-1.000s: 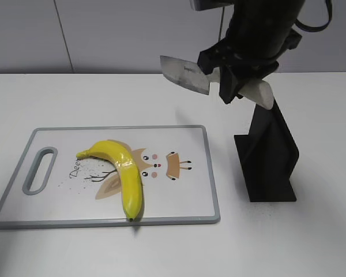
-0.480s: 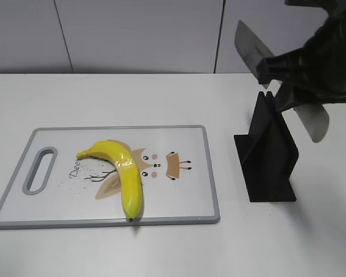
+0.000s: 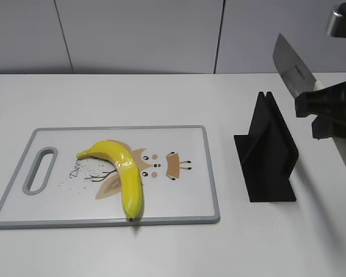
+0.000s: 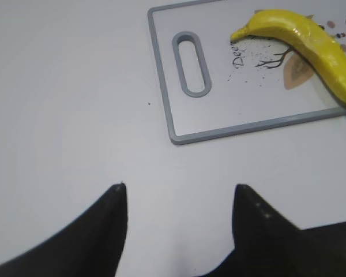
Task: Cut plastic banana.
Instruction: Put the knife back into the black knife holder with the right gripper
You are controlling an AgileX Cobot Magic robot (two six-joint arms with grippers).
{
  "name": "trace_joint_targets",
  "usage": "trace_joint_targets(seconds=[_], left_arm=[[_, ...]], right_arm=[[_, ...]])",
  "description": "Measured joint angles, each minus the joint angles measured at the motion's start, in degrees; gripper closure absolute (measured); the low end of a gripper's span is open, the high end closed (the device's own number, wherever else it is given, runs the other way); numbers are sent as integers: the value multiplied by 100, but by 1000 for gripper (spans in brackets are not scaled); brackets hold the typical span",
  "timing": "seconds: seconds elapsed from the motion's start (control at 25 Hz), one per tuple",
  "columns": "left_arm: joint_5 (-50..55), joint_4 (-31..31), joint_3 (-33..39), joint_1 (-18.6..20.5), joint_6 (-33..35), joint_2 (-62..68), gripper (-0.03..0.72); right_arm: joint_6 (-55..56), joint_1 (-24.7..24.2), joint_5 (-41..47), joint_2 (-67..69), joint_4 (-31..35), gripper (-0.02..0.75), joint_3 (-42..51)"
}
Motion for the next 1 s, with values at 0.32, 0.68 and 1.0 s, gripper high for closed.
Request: trace_joint_targets(seconds=[0.32, 0.68, 1.0], left_arm=[[-50, -180, 89, 0, 0, -1517, 126], [-48, -196, 89, 0, 0, -1538, 126], [-48, -196, 89, 0, 0, -1538, 126]], right_arm=[[14, 0, -263, 0, 144, 550, 105], [16, 0, -462, 490, 32, 550, 105], [16, 0, -570, 1021, -62, 550, 105]])
